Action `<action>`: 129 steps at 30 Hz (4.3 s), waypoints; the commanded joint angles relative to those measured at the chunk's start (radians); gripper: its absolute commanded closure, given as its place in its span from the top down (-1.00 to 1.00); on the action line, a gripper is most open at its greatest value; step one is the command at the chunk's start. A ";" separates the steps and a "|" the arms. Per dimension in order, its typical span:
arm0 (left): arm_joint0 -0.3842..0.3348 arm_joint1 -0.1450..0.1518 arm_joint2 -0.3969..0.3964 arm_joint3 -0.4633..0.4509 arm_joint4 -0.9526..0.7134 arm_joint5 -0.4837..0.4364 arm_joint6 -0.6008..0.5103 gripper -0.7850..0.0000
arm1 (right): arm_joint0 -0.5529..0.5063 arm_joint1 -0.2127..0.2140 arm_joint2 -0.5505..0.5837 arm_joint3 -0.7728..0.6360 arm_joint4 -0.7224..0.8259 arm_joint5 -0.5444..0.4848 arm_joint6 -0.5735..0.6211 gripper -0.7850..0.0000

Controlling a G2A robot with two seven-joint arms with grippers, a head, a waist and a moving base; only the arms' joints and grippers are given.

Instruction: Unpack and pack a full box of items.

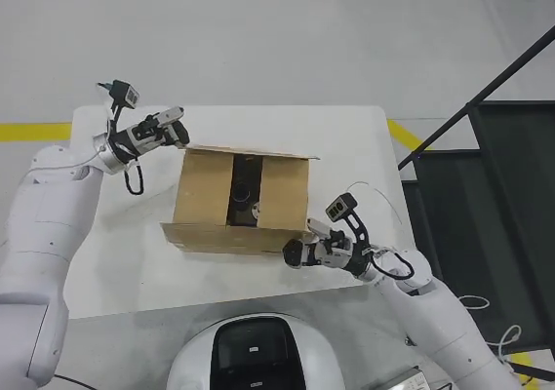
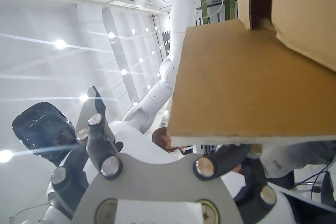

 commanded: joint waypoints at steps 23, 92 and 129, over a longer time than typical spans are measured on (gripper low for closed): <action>0.183 0.099 -0.075 -0.340 0.126 0.208 -0.207 1.00 | 0.161 -0.012 -0.004 0.033 -0.415 0.021 -0.255 1.00; 0.666 0.177 -0.329 -0.880 0.024 0.333 0.507 1.00 | 0.400 -0.038 -0.111 0.157 -0.570 0.254 -0.188 1.00; 0.977 0.157 -0.374 -0.902 -0.053 0.311 0.775 1.00 | 0.400 -0.038 -0.111 0.157 -0.570 0.254 -0.188 1.00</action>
